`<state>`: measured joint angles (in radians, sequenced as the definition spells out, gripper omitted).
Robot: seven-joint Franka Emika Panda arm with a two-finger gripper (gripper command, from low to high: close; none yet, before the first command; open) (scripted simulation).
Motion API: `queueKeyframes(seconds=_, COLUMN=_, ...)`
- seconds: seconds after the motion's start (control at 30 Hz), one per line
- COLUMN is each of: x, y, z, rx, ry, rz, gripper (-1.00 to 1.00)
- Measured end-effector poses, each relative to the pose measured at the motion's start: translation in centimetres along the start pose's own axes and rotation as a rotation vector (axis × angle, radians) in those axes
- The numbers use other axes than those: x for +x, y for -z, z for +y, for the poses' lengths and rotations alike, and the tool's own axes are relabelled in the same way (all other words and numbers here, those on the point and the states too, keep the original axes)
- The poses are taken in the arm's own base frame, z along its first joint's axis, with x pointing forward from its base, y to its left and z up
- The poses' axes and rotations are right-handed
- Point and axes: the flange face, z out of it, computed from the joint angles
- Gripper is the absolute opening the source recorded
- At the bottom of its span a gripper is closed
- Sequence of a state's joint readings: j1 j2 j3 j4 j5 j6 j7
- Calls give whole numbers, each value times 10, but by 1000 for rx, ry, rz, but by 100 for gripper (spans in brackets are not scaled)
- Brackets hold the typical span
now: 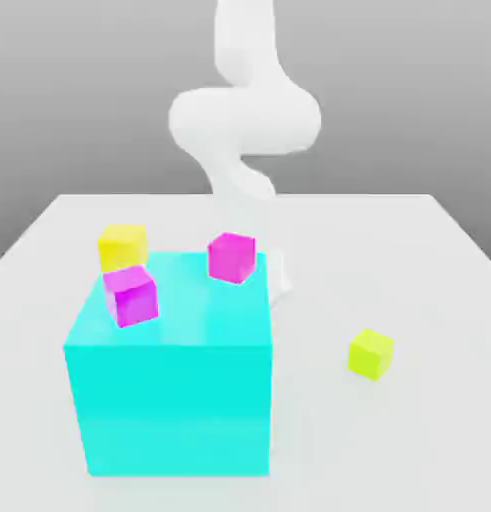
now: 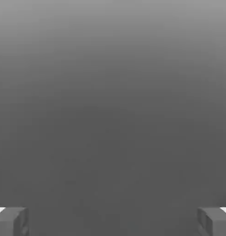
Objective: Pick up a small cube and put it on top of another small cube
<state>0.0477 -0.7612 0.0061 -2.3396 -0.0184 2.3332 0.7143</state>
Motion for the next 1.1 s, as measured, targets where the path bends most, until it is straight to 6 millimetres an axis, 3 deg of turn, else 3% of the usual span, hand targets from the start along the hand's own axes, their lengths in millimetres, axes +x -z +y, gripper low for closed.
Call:
queueKeyframes(seconds=0.27, x=-74, y=-99, z=-20, rx=-19, ry=447, rz=-158, gripper=0)
queueKeyframes(seconds=0.57, x=-173, y=-185, z=-15, rx=15, ry=930, rz=-339, gripper=0)
queueKeyframes(seconds=0.83, x=-266, y=-236, z=11, rx=94, ry=1347, rz=-502, gripper=0)
queueKeyframes(seconds=1.1, x=-356, y=-264, z=56, rx=224, ry=1753, rz=-663, gripper=0)
